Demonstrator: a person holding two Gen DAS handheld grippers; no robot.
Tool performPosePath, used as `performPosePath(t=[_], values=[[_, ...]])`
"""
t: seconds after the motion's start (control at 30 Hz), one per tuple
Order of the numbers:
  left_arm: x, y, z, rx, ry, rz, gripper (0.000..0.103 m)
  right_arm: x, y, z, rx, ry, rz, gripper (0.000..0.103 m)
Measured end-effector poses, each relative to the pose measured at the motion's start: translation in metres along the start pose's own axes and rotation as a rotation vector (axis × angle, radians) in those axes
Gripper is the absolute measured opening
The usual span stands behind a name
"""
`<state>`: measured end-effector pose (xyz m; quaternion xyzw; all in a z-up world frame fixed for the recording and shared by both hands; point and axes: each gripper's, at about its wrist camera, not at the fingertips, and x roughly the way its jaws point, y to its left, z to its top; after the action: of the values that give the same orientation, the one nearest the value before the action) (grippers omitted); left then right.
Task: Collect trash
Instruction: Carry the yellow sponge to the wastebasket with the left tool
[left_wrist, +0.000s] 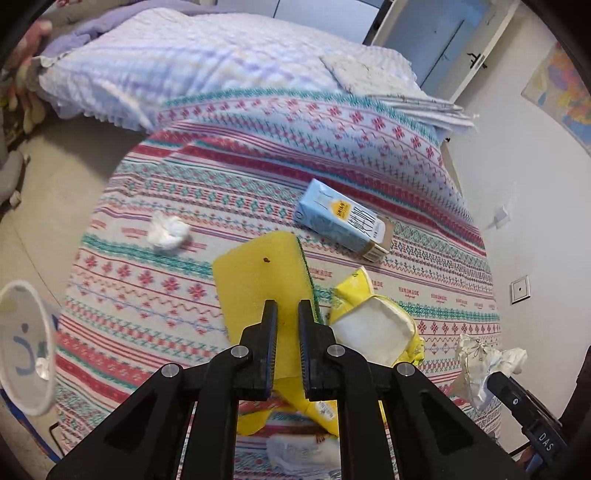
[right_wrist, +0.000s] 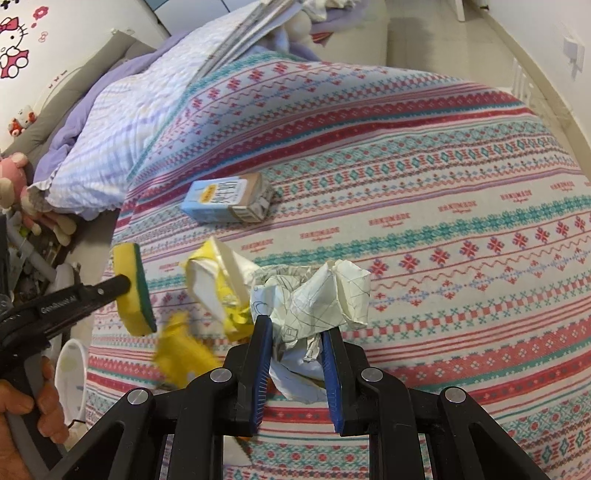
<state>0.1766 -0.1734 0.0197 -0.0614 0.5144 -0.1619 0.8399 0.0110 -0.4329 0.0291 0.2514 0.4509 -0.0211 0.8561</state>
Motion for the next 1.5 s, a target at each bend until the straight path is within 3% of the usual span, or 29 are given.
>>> performPosePath(t=[0.2,0.63,1.0,1.43,1.5], values=[[-0.024,0.025,-0.009,0.001,-0.031,0.021,0.011,0.0,0.027,-0.002,-0.035,-0.005,0.012,0.024],[-0.061,0.092,-0.036,0.039,-0.072,0.146,0.011,0.011,0.096,-0.013,-0.133,0.008,0.042,0.024],[-0.081,0.184,-0.061,-0.053,-0.091,0.2,0.011,0.035,0.16,-0.036,-0.232,0.05,0.058,0.024],[-0.094,0.279,-0.06,-0.161,-0.094,0.262,0.013,0.079,0.229,-0.064,-0.315,0.114,0.085,0.024],[-0.093,0.288,-0.06,-0.177,-0.091,0.265,0.017,0.085,0.235,-0.067,-0.319,0.123,0.091,0.024]])
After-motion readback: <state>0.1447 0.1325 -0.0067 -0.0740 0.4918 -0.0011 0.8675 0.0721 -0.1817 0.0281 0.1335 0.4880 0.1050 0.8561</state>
